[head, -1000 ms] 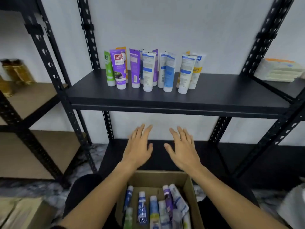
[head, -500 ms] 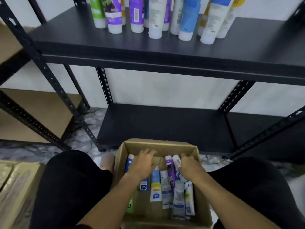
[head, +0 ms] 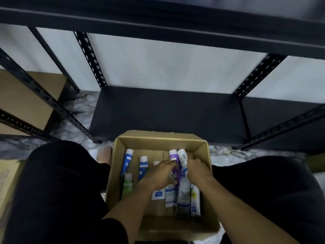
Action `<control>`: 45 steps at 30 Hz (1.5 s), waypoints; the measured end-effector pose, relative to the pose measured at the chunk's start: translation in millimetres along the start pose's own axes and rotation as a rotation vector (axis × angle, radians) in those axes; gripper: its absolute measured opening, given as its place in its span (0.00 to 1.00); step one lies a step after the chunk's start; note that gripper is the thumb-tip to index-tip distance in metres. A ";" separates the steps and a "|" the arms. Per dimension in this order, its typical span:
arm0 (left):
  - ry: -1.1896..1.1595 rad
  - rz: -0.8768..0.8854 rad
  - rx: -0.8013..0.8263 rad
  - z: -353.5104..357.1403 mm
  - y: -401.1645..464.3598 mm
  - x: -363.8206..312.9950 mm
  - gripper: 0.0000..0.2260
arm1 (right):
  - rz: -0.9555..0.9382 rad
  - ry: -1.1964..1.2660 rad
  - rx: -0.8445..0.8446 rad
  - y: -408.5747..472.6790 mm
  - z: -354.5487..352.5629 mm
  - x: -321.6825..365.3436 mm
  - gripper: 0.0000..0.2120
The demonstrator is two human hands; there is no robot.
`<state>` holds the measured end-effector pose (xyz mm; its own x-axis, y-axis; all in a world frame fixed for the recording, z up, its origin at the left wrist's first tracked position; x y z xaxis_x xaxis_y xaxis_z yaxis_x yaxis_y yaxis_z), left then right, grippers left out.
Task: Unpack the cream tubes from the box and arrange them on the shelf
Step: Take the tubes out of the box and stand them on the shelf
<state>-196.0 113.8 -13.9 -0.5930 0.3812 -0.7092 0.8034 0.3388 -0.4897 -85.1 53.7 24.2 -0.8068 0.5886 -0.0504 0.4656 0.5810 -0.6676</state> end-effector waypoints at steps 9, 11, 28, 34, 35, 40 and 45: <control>-0.281 -0.099 0.102 54.8 3.2 -2.4 0.32 | 0.045 0.062 0.000 4.8 2.1 -6.4 0.16; -0.310 -0.106 0.084 56.6 1.8 -3.6 0.31 | 0.063 0.105 -0.005 4.5 1.9 -8.2 0.15; -0.219 -0.128 -0.123 -13.1 -21.6 22.3 0.17 | 0.094 0.108 -0.204 -16.3 -31.7 -12.0 0.08; 0.126 -0.154 0.007 -16.5 -33.5 19.4 0.16 | 0.088 0.229 -0.310 -27.9 -48.4 -17.4 0.15; 0.150 -0.157 0.033 -15.6 -35.6 20.4 0.16 | 0.080 0.235 -0.320 -29.9 -49.8 -17.5 0.15; 0.259 -0.186 0.101 -20.6 -46.6 25.8 0.09 | 0.066 0.253 -0.382 -36.8 -54.0 -18.8 0.12; 0.207 -0.261 -0.003 -38.6 -62.8 27.5 0.08 | 0.033 0.333 -0.399 -47.9 -55.8 -18.4 0.11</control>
<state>-264.9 136.2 17.0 -0.7772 0.4481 -0.4418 0.6231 0.4504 -0.6394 -72.2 46.3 98.5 -0.6602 0.7195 0.2153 0.6437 0.6898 -0.3315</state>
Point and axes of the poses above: each hand's wrist, its own y-axis towards the middle knuckle, its own z-axis out of the palm, x = y × z, the point moved 7 cm from there along y, towards the middle knuckle, and after that the axes turned 12 degrees about -y, right-handed, at the moved point
